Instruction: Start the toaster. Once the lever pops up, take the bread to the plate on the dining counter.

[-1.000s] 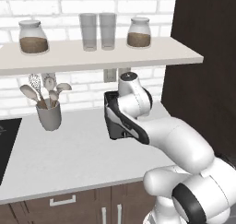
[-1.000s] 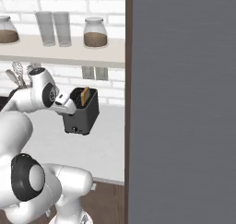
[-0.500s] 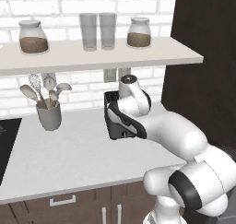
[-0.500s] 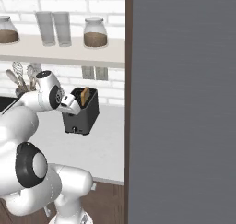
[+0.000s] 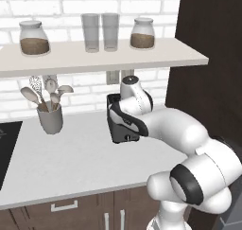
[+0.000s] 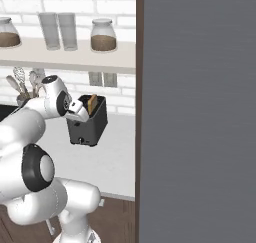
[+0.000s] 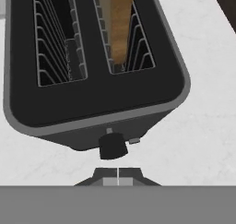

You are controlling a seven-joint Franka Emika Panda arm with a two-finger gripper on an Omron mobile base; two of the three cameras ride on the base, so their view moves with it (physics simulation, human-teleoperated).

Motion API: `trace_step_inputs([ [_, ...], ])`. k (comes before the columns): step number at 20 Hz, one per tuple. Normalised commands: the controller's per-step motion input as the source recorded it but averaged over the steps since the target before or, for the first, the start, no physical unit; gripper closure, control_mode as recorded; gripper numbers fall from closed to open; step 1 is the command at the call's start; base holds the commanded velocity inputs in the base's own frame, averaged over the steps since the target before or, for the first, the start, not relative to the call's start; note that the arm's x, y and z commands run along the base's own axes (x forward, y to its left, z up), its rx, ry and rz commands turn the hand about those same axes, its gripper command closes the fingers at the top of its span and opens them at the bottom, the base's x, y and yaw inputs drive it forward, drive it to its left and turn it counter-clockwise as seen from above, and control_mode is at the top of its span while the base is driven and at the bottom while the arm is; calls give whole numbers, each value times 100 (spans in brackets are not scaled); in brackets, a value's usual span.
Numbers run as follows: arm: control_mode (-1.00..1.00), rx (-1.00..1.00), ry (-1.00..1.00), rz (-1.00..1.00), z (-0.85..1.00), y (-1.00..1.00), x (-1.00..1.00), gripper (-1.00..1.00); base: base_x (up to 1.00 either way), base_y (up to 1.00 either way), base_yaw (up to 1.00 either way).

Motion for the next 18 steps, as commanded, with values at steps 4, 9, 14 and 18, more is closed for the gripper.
trace_step_inputs([
  [4,-100,0,-2,1,-20,0,0,100,0,0,0],
  [9,-100,0,-8,2,-19,0,2,100,0,0,0],
  [14,-100,0,-10,3,-8,0,15,100,0,0,0],
  [18,-100,0,-2,3,-20,0,22,100,0,0,0],
])
